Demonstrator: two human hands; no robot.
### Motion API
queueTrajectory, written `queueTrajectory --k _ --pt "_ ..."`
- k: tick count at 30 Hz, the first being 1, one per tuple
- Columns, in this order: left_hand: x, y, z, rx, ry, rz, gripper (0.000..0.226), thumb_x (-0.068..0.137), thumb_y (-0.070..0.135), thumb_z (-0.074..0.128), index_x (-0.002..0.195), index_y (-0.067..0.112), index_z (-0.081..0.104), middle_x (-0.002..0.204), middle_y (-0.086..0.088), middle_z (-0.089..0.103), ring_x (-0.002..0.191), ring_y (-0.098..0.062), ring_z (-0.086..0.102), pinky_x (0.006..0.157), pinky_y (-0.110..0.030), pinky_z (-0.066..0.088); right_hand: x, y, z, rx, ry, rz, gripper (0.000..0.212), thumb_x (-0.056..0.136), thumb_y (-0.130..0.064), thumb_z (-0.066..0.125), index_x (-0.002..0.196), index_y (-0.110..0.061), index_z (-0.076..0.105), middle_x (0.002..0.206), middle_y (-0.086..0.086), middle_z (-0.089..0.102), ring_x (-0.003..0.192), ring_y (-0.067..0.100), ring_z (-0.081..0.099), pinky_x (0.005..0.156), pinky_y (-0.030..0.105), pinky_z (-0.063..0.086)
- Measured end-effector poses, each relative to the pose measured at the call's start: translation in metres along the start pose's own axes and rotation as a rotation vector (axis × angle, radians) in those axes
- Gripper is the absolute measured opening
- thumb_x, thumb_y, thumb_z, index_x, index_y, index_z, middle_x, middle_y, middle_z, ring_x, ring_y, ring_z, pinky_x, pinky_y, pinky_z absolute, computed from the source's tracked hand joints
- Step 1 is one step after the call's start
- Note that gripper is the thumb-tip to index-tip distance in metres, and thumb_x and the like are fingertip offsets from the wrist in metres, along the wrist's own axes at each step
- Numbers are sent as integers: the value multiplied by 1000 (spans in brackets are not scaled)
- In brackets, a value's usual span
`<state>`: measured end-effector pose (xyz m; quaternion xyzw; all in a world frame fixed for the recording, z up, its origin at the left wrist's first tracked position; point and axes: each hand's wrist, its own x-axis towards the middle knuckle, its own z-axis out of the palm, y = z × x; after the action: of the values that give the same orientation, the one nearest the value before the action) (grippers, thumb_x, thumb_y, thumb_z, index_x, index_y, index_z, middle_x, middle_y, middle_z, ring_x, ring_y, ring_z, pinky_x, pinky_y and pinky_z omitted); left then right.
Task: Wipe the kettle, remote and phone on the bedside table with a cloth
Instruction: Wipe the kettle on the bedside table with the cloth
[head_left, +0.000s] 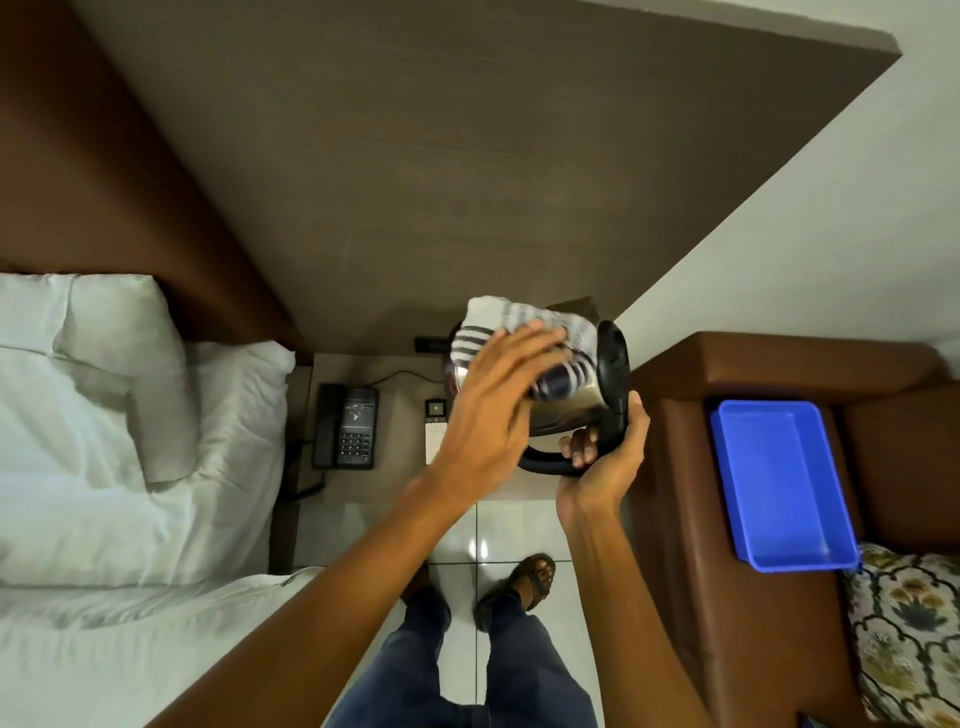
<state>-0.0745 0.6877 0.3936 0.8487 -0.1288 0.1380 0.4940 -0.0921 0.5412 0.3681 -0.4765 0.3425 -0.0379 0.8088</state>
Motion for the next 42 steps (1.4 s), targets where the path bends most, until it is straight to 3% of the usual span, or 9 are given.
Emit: queueTrajectory --k 4,11,18,22,25,28,32,37,42 --pt "-30 -14 -3 34 -52 78 56 94 -9 45 143 17 57 160 4 47 154 -20 35 128 -49 23 12 -2 -6 -15 -44 -10 49 95 -58 66 64 -22 55 48 -2 40 44 15 34 47 32 34" --pt "35 -28 -5 -80 67 -420 33 97 12 44 123 11 64 117 -4 71 106 -19 66 94 -37 55 32 0 -25 -89 -61 20 45 95 -55 69 67 -21 61 46 -2 39 42 14 32 48 31 34" --pt "72 -93 4 -18 -143 -766 40 97 1 49 126 18 72 123 -9 76 118 -29 69 111 -42 50 66 -9 -51 -173 -31 44 41 93 -55 70 68 -23 65 48 -4 42 42 12 35 49 30 37" --pt "48 -66 31 44 -2 -549 49 91 4 48 129 27 68 124 2 70 115 -18 66 105 -42 54 80 -7 -50 -156 47 116 43 89 -59 74 63 -24 68 48 -3 42 42 13 36 48 28 40" --pt "1 -34 65 134 -94 -245 59 97 8 42 148 38 51 156 11 48 147 -9 43 122 -25 35 92 -10 -47 -89 86 162 40 86 -60 76 63 -28 68 51 -4 45 43 12 39 50 28 39" --pt "-49 -35 80 263 -177 -18 57 98 -2 52 149 24 49 161 1 41 157 -15 28 128 -45 28 102 -19 -46 -37 49 134 31 87 -60 74 80 -30 75 61 -7 60 51 7 55 57 26 47" --pt "-38 -32 97 285 11 -42 56 94 -12 57 144 12 56 162 -1 38 157 -19 28 126 -49 31 112 -32 -31 -63 -18 143 43 83 -64 76 71 -24 69 57 -3 55 50 12 51 55 29 45" --pt "15 -19 112 317 -44 170 70 94 -12 57 156 17 43 167 -6 37 157 -26 28 129 -50 22 108 -37 -13 44 -104 154 50 92 -59 68 120 -21 84 114 3 84 97 18 81 79 29 66" --pt "-3 -36 82 271 58 -84 59 96 -5 48 152 16 47 163 -5 42 156 -21 31 127 -52 27 95 -24 -13 -110 37 176 37 87 -59 74 70 -26 74 57 -3 58 50 10 54 56 29 47"
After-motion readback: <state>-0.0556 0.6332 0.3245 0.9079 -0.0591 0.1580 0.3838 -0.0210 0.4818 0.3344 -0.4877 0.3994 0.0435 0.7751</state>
